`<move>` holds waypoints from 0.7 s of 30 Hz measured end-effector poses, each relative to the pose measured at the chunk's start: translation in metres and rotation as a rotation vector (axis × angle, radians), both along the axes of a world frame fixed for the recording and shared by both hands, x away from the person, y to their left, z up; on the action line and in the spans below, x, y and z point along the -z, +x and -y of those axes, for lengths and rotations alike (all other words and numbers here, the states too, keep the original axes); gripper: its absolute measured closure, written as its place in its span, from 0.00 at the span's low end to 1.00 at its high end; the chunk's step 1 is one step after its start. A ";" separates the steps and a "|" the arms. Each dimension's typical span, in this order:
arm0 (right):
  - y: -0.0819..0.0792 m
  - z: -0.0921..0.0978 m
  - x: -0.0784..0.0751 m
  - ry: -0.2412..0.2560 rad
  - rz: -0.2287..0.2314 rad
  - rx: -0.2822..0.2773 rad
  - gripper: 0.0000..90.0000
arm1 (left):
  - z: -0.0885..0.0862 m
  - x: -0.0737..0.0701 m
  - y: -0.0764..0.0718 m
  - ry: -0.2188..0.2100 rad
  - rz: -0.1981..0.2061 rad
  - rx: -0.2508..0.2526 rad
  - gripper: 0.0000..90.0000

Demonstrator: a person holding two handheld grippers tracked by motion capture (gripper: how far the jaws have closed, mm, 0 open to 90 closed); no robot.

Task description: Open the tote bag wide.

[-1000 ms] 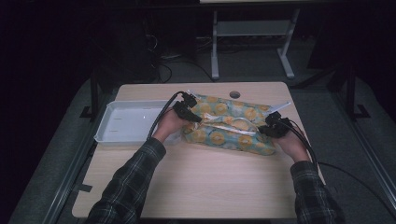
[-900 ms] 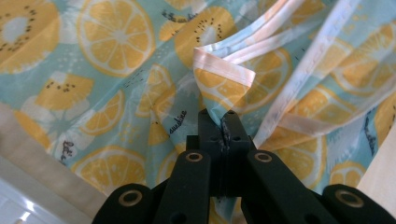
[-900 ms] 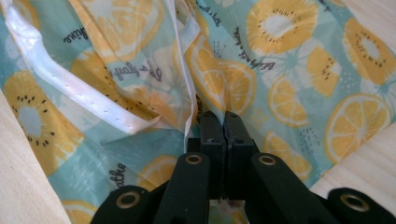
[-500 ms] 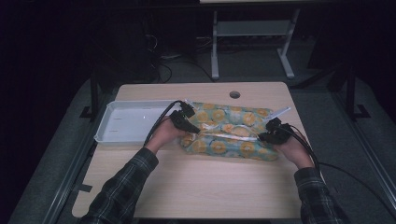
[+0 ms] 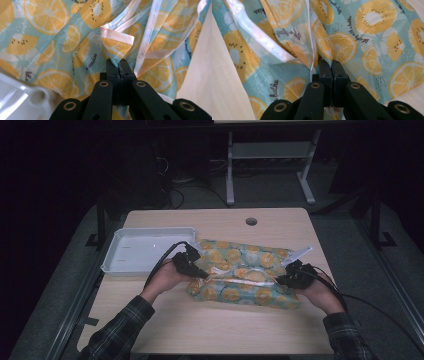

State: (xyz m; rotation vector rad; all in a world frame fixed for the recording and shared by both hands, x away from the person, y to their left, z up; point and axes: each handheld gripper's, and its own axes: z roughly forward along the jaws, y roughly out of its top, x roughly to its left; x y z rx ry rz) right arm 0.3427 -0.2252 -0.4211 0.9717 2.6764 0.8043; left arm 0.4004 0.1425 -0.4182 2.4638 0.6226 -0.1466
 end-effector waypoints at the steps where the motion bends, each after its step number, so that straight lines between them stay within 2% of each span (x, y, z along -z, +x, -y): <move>1: -0.003 -0.001 0.000 -0.002 0.002 -0.009 0.98 | -0.002 0.001 -0.004 -0.014 -0.004 0.000 0.99; 4: -0.015 -0.003 0.002 -0.022 -0.005 -0.029 0.98 | -0.005 0.002 -0.012 -0.035 -0.020 0.008 0.99; 11: -0.019 -0.003 0.014 -0.037 -0.045 -0.038 0.98 | -0.006 0.015 -0.014 -0.025 -0.063 0.010 0.99; 12: -0.019 -0.003 0.015 -0.040 -0.049 -0.041 0.98 | -0.006 0.017 -0.015 -0.020 -0.075 0.023 0.99; 18: -0.019 -0.004 0.024 -0.041 -0.089 -0.049 0.97 | -0.005 0.023 -0.018 -0.017 -0.091 0.013 0.98; 19: -0.019 -0.004 0.024 -0.041 -0.089 -0.049 0.97 | -0.005 0.024 -0.019 -0.014 -0.088 0.014 0.98; 21: -0.020 -0.004 0.024 -0.039 -0.085 -0.040 0.92 | -0.007 0.023 -0.019 -0.009 -0.066 0.014 0.92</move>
